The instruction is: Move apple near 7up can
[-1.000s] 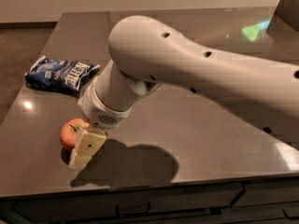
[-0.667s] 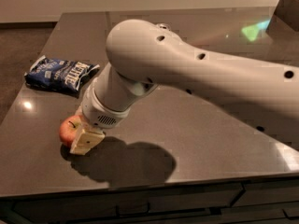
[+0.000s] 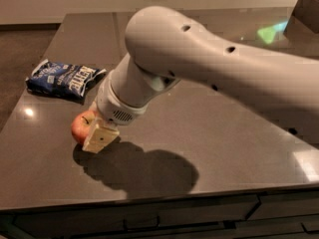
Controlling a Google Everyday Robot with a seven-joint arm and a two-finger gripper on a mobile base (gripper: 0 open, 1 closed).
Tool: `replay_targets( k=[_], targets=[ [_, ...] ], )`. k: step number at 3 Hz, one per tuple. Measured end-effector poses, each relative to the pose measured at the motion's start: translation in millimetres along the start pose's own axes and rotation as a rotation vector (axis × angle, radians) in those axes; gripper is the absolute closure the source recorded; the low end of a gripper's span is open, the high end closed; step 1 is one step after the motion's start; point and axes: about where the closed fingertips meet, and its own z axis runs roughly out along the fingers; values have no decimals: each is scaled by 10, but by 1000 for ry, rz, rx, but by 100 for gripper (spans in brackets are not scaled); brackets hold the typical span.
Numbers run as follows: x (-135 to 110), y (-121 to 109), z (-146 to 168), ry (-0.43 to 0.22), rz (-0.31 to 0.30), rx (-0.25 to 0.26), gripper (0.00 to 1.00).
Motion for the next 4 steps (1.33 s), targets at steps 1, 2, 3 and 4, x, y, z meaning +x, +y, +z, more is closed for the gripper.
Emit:
replay_targets(
  k=[1,2,3,4],
  targets=[
    [144,-306,-339,13,63,67,100],
    [422,-643,-616,47,141,128,100],
    [825,-1025,-764,116,235,199,100],
    [1204,-1353,-875,180,330,276,100]
  ],
)
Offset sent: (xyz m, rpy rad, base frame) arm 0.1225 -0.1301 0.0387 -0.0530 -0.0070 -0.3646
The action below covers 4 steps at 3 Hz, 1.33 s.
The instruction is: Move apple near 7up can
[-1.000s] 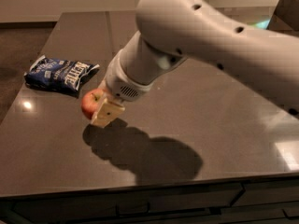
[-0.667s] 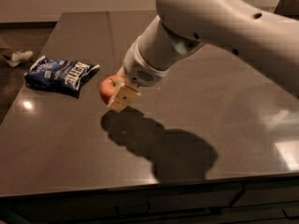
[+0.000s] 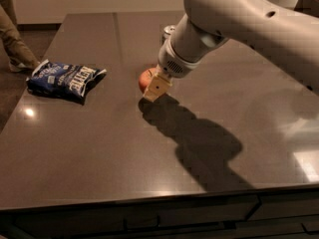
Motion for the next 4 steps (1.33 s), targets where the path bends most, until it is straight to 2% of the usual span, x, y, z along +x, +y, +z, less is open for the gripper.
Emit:
replay_targets(
  k=[1,2,3,4],
  targets=[
    [261,-496,47,38,108,67,98],
    [401,-753,45,38,172,94,75],
    [457,-891,69,30,197,103,52],
    [485,-953,101,24,197,96,28]
  ],
)
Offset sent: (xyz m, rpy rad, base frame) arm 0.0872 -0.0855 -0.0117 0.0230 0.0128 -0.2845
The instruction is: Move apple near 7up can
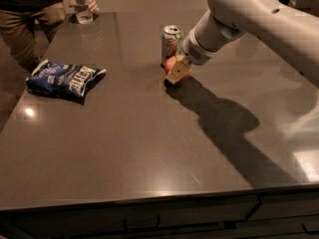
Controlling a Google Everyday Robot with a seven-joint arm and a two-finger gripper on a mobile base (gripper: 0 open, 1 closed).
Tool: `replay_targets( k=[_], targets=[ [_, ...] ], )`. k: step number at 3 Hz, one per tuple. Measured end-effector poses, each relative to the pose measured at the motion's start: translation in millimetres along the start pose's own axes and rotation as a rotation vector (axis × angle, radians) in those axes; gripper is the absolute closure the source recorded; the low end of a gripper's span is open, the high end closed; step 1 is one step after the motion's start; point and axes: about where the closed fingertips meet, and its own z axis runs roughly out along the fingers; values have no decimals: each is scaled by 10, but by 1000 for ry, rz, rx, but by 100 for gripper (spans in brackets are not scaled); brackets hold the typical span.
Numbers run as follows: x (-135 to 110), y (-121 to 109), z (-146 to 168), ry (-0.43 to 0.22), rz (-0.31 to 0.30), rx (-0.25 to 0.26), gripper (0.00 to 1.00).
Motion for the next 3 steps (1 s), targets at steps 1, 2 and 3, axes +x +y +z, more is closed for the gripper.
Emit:
replay_targets(
  k=[1,2,3],
  targets=[
    [-2,14,11,2,-1,-2,5],
    [-3,21,21,2,-2,-4,0],
    [-3,22,21,3,-2,-4,0]
  ],
)
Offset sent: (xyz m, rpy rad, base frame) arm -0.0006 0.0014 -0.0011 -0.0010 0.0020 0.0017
